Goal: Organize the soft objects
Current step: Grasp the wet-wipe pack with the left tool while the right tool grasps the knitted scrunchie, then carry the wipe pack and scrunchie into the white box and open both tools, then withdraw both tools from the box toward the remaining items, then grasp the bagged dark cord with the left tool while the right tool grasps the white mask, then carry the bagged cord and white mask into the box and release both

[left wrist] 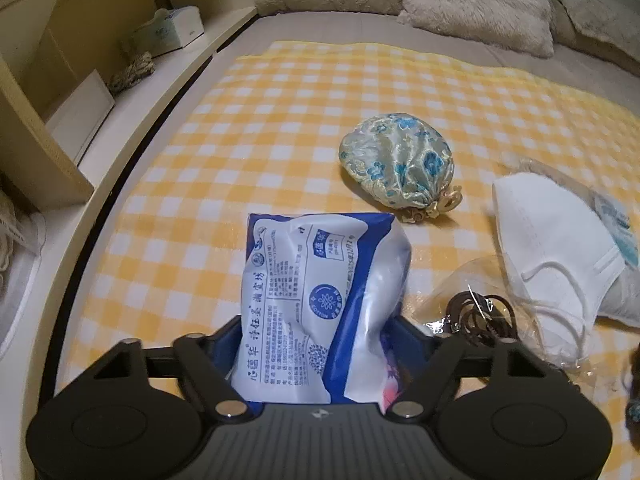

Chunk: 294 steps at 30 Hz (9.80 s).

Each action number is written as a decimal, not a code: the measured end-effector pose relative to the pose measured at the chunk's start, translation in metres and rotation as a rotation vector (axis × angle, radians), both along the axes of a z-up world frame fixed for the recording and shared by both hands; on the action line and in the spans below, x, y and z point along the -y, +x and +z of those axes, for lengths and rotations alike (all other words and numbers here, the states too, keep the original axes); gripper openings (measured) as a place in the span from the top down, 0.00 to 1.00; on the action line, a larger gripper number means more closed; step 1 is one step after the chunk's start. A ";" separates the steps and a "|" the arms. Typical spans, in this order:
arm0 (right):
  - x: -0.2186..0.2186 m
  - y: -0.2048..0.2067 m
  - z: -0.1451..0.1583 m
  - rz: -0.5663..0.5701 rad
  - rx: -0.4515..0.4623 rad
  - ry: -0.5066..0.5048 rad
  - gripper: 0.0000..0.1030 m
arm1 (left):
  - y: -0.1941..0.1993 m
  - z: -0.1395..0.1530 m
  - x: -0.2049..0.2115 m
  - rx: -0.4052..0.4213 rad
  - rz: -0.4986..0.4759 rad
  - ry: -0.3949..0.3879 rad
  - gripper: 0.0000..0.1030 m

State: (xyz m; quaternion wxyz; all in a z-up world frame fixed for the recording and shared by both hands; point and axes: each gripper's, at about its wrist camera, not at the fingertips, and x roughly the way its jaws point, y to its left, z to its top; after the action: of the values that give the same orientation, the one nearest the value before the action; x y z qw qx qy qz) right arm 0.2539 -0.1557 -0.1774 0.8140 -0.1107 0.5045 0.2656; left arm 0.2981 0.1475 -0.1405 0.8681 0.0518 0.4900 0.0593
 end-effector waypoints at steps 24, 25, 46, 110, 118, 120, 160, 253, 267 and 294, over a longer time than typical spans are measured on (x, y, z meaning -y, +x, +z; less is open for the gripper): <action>0.036 -0.008 0.060 -0.210 0.171 0.131 0.68 | -0.053 0.082 0.027 0.249 0.061 -0.128 0.45; 0.039 -0.009 0.064 -0.220 0.185 0.139 0.68 | -0.054 0.087 0.031 0.261 0.059 -0.137 0.45; 0.121 -0.046 0.117 -0.406 0.382 0.206 0.67 | -0.074 0.111 0.159 0.336 -0.150 -0.335 0.44; 0.178 -0.037 0.035 -0.495 0.025 -0.019 0.65 | -0.089 0.029 0.278 -0.005 -0.357 -0.393 0.20; 0.178 -0.054 0.040 -0.510 0.054 -0.024 0.32 | -0.097 0.032 0.277 0.005 -0.370 -0.372 0.16; 0.176 -0.057 0.043 -0.505 0.054 -0.020 0.31 | -0.099 0.032 0.275 0.006 -0.372 -0.367 0.15; 0.200 -0.156 0.122 -0.644 0.340 0.110 0.00 | -0.151 0.080 0.253 0.156 -0.402 -0.298 0.00; -0.088 0.080 -0.019 0.058 0.235 0.034 0.19 | -0.001 -0.024 0.061 -0.071 -0.173 -0.153 0.65; -0.094 0.074 -0.010 0.119 0.256 -0.015 0.66 | -0.010 -0.011 0.041 -0.045 -0.094 -0.180 0.79; -0.024 0.023 0.088 -0.058 0.363 0.183 0.78 | -0.054 0.070 0.057 0.183 -0.026 -0.291 0.79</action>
State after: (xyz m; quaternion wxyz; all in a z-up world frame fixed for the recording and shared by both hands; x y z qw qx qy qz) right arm 0.2767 -0.1318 -0.0895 0.9055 -0.0677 0.3265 0.2623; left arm 0.2441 0.0906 -0.0709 0.9082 -0.0736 0.4115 -0.0192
